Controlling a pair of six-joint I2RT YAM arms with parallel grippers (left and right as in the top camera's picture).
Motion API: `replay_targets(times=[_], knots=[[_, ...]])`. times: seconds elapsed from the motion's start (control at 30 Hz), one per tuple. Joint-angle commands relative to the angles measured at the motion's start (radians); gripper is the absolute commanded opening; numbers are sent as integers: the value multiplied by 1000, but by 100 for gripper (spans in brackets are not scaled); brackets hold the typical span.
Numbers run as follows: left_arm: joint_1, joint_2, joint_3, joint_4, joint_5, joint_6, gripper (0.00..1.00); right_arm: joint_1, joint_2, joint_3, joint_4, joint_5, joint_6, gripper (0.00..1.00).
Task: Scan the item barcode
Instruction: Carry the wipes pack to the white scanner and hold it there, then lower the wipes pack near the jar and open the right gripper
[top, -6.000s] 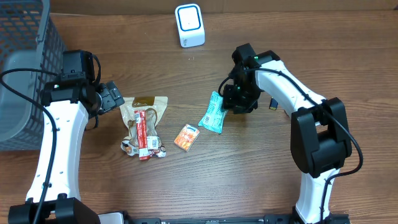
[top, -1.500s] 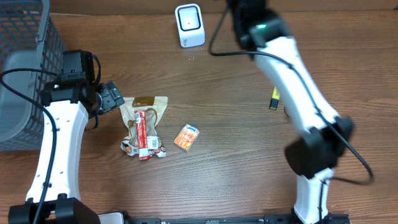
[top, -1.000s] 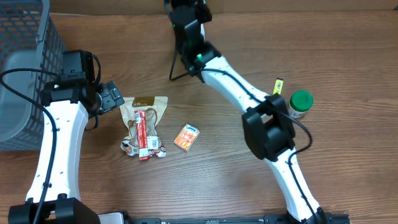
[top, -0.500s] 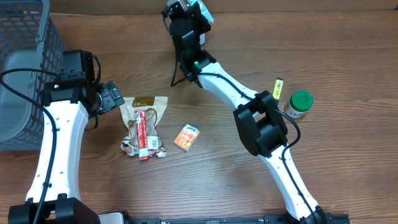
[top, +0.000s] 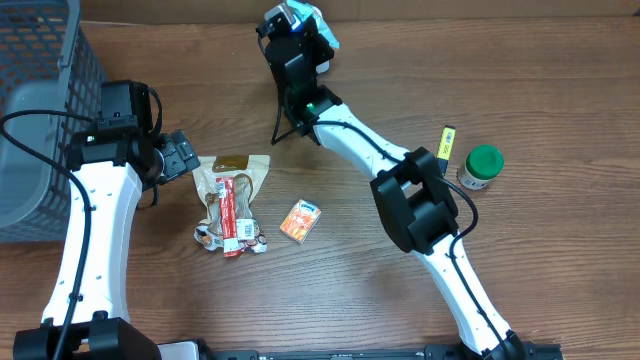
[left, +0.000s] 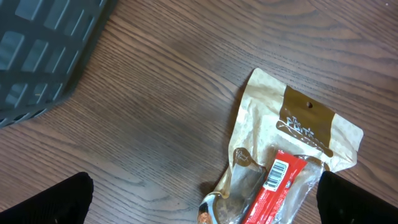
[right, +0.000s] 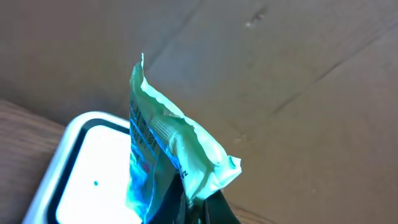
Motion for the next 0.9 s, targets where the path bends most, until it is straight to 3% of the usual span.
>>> replay_targets(times=[0.0, 0.2, 0.6, 0.7, 0.87], knots=[[-4, 6, -2, -1, -10, 4, 100, 21, 8, 5, -32, -6, 24, 4], [-4, 6, -2, 3, -10, 4, 100, 25, 8, 5, -115, -20, 118, 4], [-4, 6, -2, 3, -10, 4, 100, 25, -122, 16, -119, 59, 122, 4], [-4, 6, -2, 3, -10, 4, 100, 25, -210, 16, -233, 58, 190, 3], [-4, 6, -2, 3, -10, 4, 100, 9, -350, 16, -653, 2, 470, 4]])
